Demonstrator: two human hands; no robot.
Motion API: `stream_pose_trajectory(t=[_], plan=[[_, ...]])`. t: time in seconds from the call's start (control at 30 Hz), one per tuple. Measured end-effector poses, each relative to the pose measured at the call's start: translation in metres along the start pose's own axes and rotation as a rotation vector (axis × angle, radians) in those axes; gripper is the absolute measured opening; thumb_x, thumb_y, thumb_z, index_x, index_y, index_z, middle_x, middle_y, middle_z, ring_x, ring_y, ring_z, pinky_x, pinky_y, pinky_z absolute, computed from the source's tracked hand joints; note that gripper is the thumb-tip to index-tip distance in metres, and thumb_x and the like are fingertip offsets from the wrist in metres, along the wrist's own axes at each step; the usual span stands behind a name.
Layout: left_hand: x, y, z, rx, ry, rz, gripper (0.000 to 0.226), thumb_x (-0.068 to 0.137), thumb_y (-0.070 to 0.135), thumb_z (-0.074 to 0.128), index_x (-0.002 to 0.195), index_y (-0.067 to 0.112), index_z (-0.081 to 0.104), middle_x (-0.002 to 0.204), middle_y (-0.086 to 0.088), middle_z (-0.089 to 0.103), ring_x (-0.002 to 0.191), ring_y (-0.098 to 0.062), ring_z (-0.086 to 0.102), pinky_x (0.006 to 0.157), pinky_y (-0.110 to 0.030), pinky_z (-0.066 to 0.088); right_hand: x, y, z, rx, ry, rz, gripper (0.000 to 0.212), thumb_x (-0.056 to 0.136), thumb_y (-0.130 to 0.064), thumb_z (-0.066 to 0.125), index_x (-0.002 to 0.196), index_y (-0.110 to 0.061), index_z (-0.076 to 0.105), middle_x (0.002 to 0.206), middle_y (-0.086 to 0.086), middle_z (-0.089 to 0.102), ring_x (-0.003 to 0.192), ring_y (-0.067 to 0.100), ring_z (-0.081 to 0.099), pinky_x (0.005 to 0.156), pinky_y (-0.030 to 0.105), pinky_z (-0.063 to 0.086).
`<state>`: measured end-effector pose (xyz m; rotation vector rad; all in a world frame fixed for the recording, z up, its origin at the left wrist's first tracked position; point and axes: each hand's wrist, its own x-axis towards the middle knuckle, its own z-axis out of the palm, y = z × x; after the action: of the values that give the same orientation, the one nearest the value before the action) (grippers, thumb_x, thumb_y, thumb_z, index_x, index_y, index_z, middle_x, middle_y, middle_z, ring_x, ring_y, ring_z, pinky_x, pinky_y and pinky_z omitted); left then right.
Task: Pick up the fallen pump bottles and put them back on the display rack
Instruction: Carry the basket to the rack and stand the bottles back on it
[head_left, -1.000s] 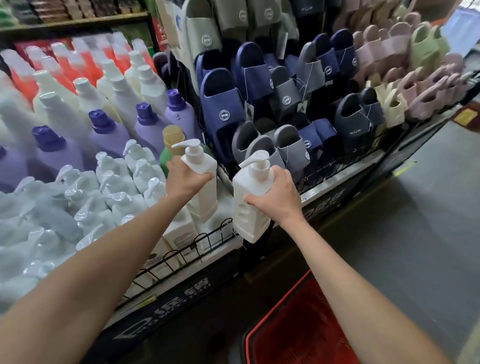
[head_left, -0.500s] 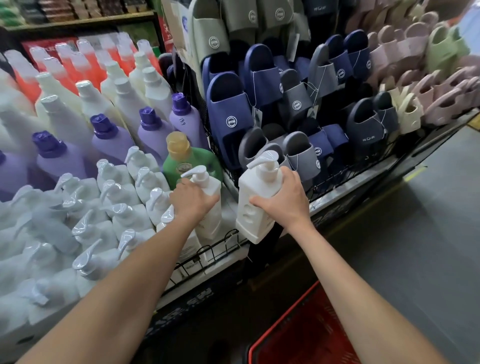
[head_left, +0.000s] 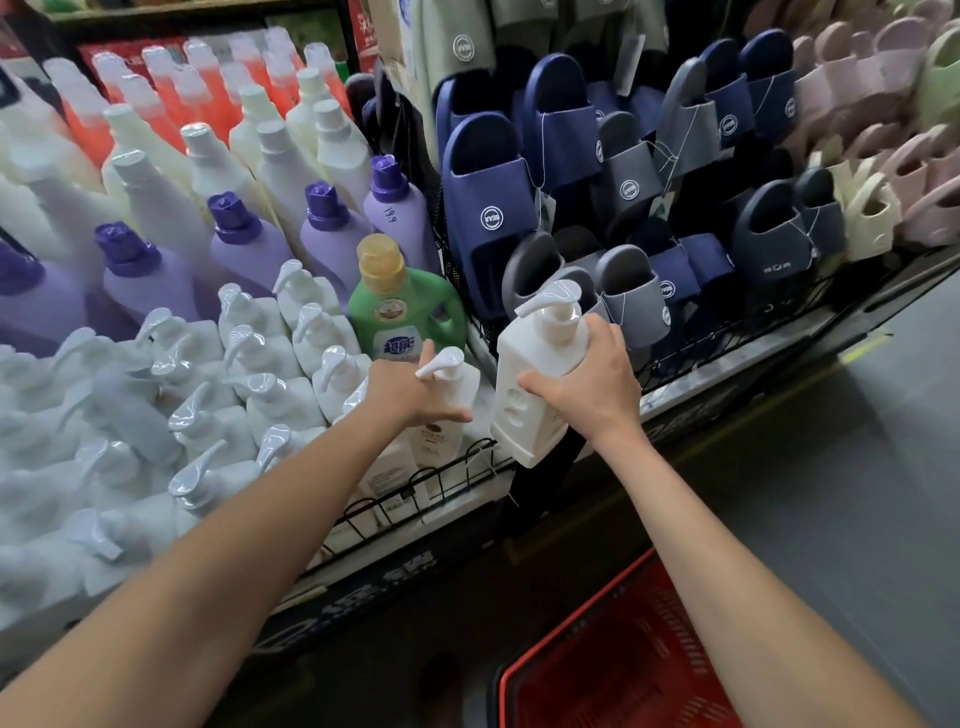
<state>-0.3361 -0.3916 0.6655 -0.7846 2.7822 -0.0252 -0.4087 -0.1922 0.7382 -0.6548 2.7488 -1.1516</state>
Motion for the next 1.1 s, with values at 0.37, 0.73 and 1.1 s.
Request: stream_pose_trajectory(t=[0.37, 0.73, 1.1], plan=[[0.019, -0.003, -0.005, 0.113, -0.007, 0.280, 0.086, 0.058, 0.059, 0.078, 0.119, 0.012, 0.042, 0.121, -0.003, 0.049, 0.115, -0.023, 0.047, 0.097, -0.036, 0.039, 0.006, -0.004, 0.006, -0.022, 0.014, 0.013, 0.063, 0.060, -0.040, 0.081, 0.105, -0.017, 0.044, 0.104, -0.005, 0.042, 0.097, 0.021, 0.051, 0.073, 0.035, 0.042], [0.036, -0.022, -0.022, -0.068, 0.069, -0.027, 0.088, 0.062, 0.063, 0.075, 0.121, 0.004, 0.048, 0.118, -0.010, 0.054, 0.111, -0.029, 0.054, 0.091, -0.038, 0.040, 0.021, -0.014, 0.011, -0.051, 0.016, 0.015, 0.061, 0.057, -0.045, 0.081, 0.095, -0.022, 0.039, 0.102, -0.005, 0.044, 0.088, 0.018, 0.048, 0.068, 0.032, 0.038], [0.045, -0.042, -0.018, -0.213, -0.084, -0.162, 0.090, 0.063, 0.051, 0.082, 0.130, 0.007, 0.041, 0.126, -0.007, 0.051, 0.119, -0.026, 0.051, 0.097, -0.040, 0.039, 0.030, -0.036, 0.018, -0.043, 0.014, -0.029, 0.066, 0.060, -0.041, 0.083, 0.109, -0.015, 0.047, 0.101, -0.006, 0.041, 0.089, 0.012, 0.041, 0.073, 0.030, 0.036]])
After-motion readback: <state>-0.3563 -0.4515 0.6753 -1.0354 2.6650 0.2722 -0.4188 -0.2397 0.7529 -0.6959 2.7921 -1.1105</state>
